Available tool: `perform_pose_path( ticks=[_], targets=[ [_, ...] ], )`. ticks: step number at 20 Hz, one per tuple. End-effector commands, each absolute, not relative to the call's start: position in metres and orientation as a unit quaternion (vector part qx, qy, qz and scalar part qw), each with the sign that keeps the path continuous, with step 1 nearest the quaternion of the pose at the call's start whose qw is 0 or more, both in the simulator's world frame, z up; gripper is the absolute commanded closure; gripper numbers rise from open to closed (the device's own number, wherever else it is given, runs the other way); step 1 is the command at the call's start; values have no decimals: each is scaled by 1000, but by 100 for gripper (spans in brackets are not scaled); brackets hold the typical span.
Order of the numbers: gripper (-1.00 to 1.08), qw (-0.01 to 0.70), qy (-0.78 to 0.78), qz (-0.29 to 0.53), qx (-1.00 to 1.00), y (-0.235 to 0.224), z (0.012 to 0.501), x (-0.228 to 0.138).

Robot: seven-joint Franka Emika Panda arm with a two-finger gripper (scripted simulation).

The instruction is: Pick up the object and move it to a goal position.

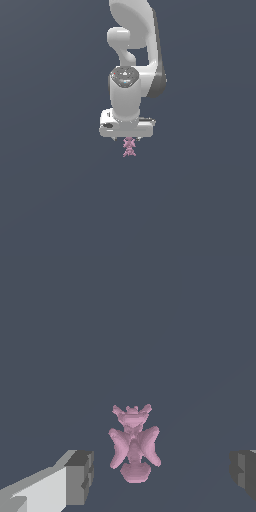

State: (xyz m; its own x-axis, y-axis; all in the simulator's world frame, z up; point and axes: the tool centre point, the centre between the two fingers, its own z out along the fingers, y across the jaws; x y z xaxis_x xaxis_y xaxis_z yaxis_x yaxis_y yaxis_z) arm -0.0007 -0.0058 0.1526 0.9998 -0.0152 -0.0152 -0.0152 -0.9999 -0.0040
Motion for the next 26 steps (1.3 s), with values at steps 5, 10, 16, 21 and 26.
perform_pose_path(
  ticks=[5, 10, 16, 21, 26],
  targets=[
    [-92, 0, 8, 6, -1000, -14, 152, -1],
    [-92, -3, 11, 1, -1000, -34, 155, 0],
    [-92, -3, 9, 1, -1000, -32, 152, -1],
    [-92, -3, -5, 1, -1000, -20, 138, -8],
    [-92, -1, -27, 0, -1000, -2, 116, -20]
  ],
)
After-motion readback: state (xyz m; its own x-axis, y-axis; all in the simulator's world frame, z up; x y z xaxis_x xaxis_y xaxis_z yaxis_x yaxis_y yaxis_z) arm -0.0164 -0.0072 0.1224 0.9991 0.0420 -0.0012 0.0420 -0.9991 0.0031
